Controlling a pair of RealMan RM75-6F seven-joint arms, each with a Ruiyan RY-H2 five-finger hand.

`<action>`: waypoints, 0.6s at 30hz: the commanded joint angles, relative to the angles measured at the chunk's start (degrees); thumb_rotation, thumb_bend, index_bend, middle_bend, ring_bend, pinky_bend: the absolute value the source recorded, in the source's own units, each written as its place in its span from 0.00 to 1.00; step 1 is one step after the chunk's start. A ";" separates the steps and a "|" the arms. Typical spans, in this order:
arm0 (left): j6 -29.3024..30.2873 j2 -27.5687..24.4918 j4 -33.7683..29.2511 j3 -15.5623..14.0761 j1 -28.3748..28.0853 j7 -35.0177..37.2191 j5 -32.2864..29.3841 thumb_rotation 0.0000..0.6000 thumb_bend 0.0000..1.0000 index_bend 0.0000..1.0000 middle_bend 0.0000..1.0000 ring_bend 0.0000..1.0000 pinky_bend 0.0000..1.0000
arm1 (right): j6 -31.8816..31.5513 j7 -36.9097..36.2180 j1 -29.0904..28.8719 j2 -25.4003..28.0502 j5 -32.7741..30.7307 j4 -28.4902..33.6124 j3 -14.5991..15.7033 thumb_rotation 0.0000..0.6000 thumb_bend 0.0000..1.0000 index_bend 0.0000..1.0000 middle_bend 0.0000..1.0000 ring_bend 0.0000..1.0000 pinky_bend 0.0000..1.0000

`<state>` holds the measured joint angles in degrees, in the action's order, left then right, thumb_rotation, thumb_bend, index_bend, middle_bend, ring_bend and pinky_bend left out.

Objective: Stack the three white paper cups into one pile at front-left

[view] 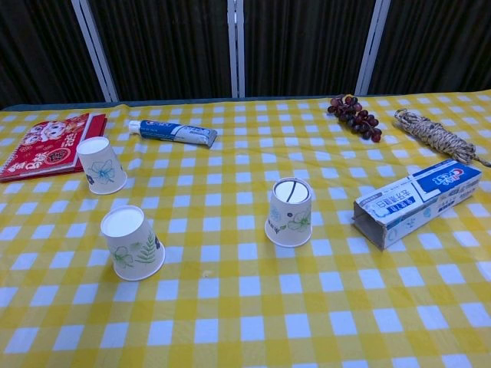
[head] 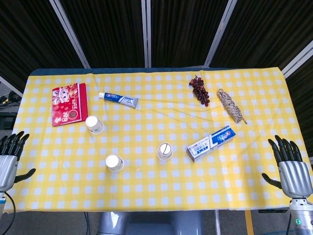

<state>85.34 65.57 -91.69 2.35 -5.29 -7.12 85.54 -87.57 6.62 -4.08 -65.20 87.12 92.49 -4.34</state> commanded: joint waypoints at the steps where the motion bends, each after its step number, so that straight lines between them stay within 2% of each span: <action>1: 0.02 0.00 0.01 0.00 0.01 0.07 0.01 1.00 0.07 0.00 0.00 0.00 0.00 | -0.09 -0.09 0.05 -0.02 -0.08 0.00 -0.08 1.00 0.01 0.00 0.00 0.00 0.00; 18: -1.29 -0.28 0.28 0.85 -0.93 1.25 -0.93 1.00 0.07 0.00 0.00 0.00 0.00 | 0.80 -0.70 -0.46 -0.39 -0.63 -0.42 -0.43 1.00 0.01 0.01 0.00 0.00 0.00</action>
<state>84.32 65.34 -91.30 2.97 -5.96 -5.93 84.76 -86.83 6.00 -4.52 -65.60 86.56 92.12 -4.74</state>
